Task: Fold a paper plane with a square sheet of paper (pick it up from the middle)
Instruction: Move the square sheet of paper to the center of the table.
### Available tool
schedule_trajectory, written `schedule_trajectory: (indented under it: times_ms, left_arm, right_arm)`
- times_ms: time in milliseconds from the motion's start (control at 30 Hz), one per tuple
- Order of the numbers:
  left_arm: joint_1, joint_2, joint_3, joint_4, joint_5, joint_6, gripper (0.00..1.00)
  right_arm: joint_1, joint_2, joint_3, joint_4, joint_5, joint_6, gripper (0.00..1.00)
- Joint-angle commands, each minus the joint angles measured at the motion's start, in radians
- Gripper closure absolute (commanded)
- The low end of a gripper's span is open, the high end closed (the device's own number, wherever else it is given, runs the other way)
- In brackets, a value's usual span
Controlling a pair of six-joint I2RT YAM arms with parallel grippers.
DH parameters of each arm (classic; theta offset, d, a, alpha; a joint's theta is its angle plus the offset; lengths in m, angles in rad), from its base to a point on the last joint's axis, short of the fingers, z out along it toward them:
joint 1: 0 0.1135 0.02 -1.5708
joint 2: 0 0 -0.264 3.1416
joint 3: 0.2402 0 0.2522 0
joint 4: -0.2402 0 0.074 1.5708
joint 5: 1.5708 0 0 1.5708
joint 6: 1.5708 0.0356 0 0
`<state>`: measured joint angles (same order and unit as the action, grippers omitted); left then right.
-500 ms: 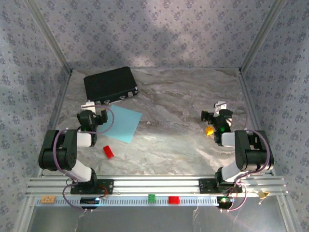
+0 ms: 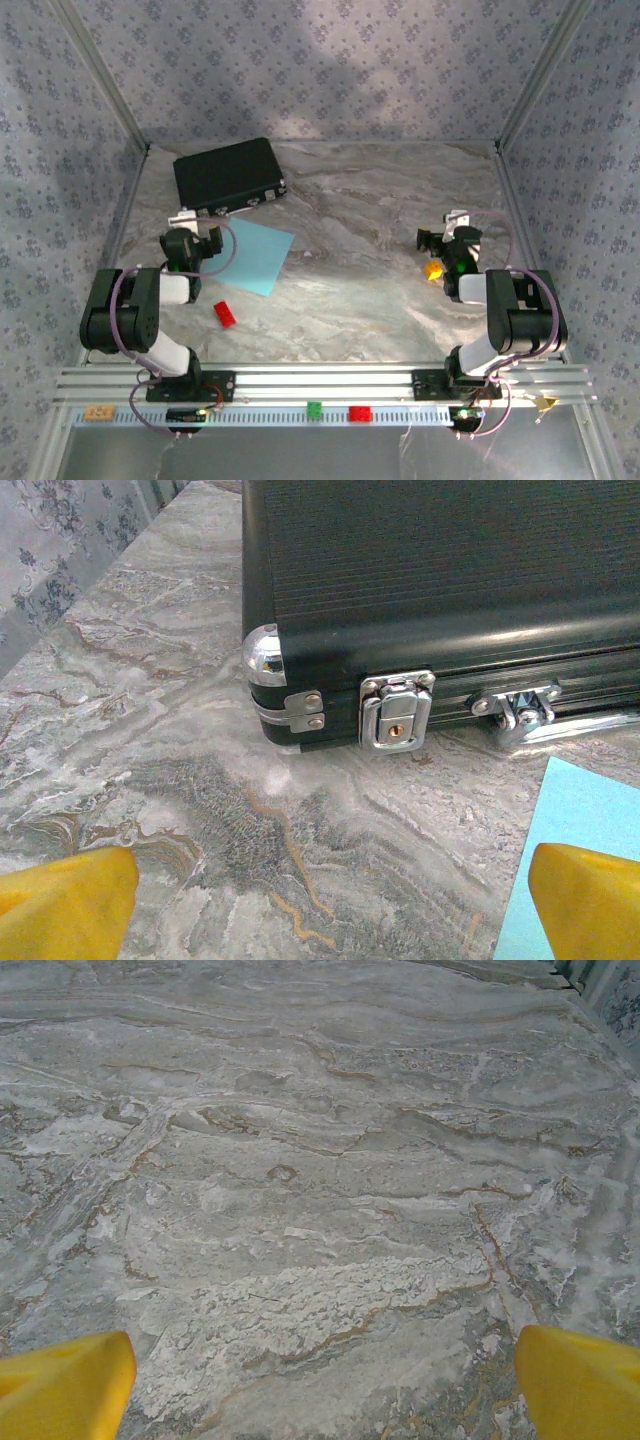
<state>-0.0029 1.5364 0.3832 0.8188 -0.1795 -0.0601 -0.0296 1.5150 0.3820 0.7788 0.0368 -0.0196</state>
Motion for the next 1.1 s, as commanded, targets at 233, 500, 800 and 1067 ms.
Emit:
schedule_trajectory:
  times_ms: [233,500,800,1067]
  left_arm:
    - [0.0,-0.004,0.018,0.018,0.008,0.011,0.0]
    - [0.0,-0.012,-0.002,0.048,0.01,0.011,0.0]
    - [0.002,-0.161,-0.031,-0.034,0.002,-0.001,0.0]
    - [0.003,-0.361,0.112,-0.464,0.175,-0.152,0.0]
  right_arm:
    - [-0.003,0.008,0.015,0.017,0.009,-0.005,0.01]
    - [0.008,0.006,0.011,0.025,0.02,-0.013,0.01]
    - [0.04,-0.057,-0.025,0.046,0.063,-0.037,0.01]
    - [0.048,-0.386,0.152,-0.568,0.057,0.19,0.01]
